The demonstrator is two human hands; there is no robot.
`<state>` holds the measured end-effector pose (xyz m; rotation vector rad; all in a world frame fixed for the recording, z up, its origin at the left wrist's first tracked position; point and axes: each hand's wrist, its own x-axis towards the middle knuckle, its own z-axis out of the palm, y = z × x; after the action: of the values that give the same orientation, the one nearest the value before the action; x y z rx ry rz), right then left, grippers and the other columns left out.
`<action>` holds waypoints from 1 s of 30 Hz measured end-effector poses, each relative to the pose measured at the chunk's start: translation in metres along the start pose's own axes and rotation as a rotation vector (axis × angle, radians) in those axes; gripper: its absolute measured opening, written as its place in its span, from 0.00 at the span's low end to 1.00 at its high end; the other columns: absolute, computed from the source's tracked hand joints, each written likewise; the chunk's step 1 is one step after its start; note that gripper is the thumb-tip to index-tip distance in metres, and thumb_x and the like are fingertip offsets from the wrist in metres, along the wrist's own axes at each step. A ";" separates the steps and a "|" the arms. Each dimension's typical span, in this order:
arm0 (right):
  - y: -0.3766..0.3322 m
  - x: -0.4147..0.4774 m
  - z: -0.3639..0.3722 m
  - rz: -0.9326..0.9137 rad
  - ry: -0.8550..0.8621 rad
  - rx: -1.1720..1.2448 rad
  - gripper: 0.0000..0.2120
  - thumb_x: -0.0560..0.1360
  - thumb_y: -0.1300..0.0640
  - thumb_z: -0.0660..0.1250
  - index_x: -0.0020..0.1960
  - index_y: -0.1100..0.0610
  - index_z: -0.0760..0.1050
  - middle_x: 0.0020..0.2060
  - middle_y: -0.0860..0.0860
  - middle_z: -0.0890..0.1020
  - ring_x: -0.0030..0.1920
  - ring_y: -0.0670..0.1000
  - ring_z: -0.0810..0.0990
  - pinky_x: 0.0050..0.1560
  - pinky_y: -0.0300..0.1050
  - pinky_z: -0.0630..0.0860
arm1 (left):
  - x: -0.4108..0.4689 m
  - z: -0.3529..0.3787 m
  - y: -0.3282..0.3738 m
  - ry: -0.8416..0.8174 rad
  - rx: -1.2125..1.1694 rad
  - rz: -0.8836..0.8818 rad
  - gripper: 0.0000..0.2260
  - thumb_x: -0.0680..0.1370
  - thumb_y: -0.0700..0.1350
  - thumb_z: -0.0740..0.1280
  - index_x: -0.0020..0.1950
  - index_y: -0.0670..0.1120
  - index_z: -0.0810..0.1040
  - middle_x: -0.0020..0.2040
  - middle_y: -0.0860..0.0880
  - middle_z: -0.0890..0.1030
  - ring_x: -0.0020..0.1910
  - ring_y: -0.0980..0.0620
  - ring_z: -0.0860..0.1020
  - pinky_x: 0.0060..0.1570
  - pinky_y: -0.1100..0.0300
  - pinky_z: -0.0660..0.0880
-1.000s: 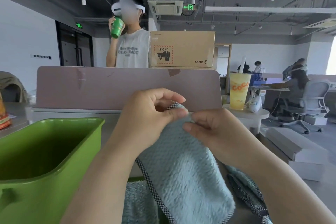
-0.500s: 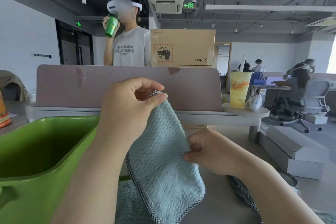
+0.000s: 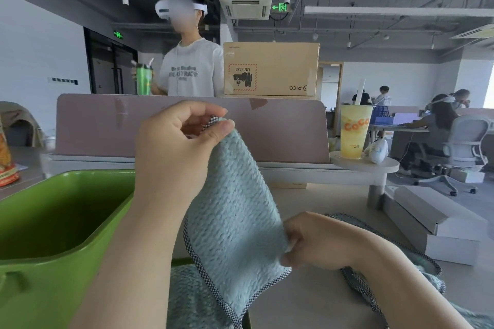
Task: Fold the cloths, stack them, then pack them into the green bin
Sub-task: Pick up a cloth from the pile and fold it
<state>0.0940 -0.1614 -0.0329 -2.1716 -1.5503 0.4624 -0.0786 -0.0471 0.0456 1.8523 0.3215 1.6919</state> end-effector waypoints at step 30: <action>-0.047 -0.039 -0.051 0.024 0.481 1.313 0.07 0.75 0.60 0.66 0.47 0.63 0.80 0.41 0.57 0.86 0.39 0.55 0.85 0.43 0.49 0.79 | -0.016 0.024 -0.003 -0.519 -0.167 -0.416 0.10 0.72 0.54 0.71 0.52 0.64 0.79 0.49 0.50 0.84 0.50 0.49 0.82 0.58 0.44 0.75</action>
<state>0.0691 -0.1925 0.0356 -1.1162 -0.5898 0.6411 -0.0576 -0.0598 0.0304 1.8624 0.3087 0.8973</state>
